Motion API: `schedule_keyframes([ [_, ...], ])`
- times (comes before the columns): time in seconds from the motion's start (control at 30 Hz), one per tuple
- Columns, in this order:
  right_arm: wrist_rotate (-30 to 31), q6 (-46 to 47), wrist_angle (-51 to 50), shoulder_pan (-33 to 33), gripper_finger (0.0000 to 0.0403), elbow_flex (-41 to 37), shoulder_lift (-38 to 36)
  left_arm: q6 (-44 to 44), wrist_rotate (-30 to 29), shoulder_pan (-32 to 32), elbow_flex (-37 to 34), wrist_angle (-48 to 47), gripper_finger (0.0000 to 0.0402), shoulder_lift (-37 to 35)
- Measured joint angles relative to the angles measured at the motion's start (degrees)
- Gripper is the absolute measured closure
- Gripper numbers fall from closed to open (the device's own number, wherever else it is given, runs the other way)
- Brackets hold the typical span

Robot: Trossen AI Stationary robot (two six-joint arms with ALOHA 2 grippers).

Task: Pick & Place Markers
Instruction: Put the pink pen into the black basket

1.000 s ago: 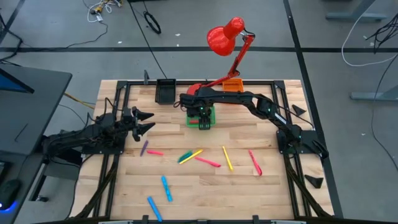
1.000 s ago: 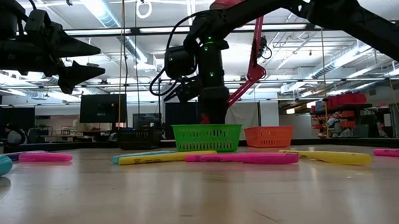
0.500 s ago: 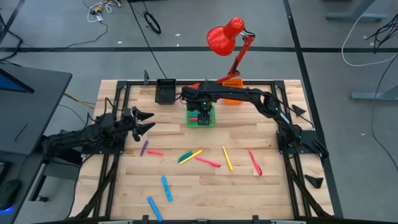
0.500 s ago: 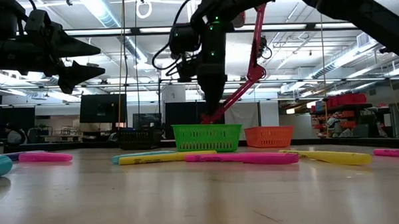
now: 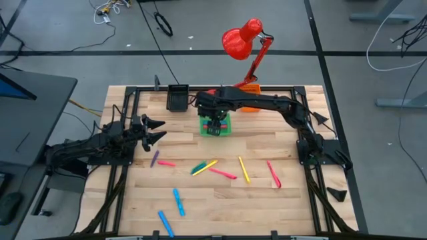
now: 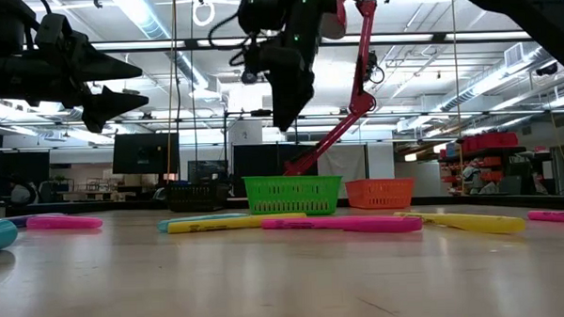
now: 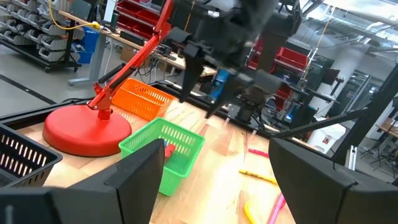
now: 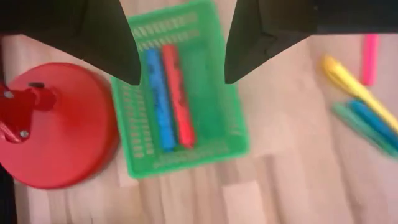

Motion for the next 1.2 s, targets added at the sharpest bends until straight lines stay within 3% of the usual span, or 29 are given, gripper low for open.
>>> schedule_keyframes([
  [0.83, 0.0, 10.8, 23.3, 8.8, 0.0167, 0.0, -3.6, 0.0, 0.0, 0.0, 0.0, 0.0, 0.0106, 0.0],
  [1.2, 0.0, 11.9, 25.5, 10.7, 0.0167, 0.0, -3.6, 0.0, 0.0, 0.0, 0.0, 0.0, 0.0106, 0.0],
])
